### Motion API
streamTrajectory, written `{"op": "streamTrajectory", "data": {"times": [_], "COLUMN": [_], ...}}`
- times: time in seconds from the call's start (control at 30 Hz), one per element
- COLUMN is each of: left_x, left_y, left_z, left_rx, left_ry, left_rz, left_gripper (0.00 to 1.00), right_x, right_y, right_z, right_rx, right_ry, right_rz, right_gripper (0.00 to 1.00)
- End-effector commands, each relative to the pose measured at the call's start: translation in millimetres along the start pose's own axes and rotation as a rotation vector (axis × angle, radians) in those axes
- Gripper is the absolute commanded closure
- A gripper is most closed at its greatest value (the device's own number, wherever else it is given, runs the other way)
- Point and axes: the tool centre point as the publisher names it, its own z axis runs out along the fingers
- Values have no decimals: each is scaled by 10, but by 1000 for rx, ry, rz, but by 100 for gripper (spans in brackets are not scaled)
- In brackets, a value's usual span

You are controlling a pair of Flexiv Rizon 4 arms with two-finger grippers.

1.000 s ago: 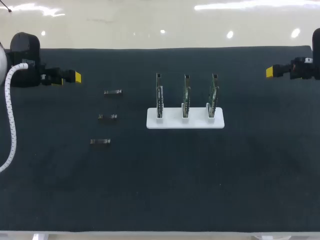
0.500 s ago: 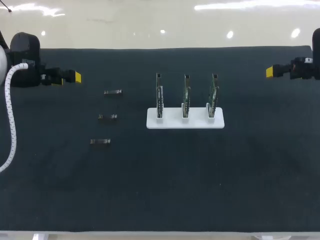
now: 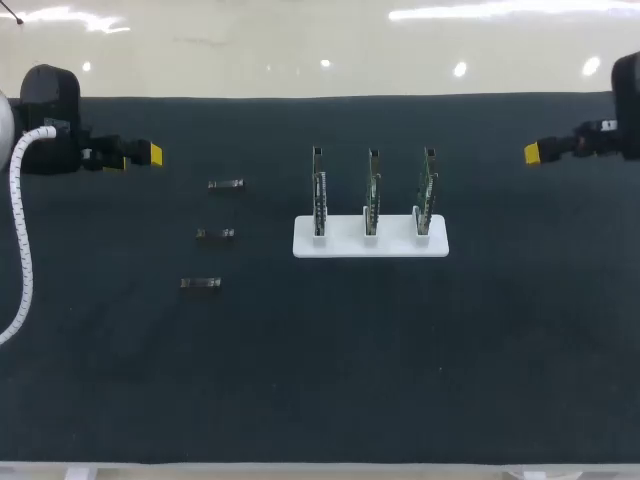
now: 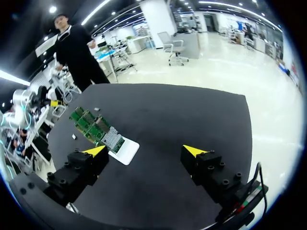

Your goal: Pick up the optical module with the left hand, and insert it into the network port with the right hand.

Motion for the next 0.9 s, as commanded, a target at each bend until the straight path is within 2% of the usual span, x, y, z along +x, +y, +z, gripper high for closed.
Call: {"op": "streamTrajectory", "data": {"times": [0.03, 0.13, 0.23, 0.37, 0.43, 0.5, 0.63, 0.9], "left_x": [0, 0, 0, 0, 0, 0, 0, 0], "left_y": [0, 0, 0, 0, 0, 0, 0, 0], "left_z": [0, 0, 0, 0, 0, 0, 0, 0], "left_rx": [0, 0, 0, 0, 0, 0, 0, 0], "left_ry": [0, 0, 0, 0, 0, 0, 0, 0], "left_rz": [0, 0, 0, 0, 0, 0, 0, 0], "left_gripper": [0, 0, 0, 0, 0, 0, 0, 0], "right_x": [-174, -293, -423, -539, -606, -635, -709, -864], "right_y": [5, 90, 201, 374, 450, 490, 647, 997], "right_z": [-58, -62, -66, -55, -12, 20, 127, 286], "right_rx": [-104, -161, -179, -127, -145, -167, -185, -230], "right_ry": [79, 124, 144, 114, 104, 85, 75, 80], "right_rz": [-84, -170, -265, -380, -436, -442, -556, -649], "right_gripper": [0, 0, 0, 0, 0, 0, 0, 0]}}
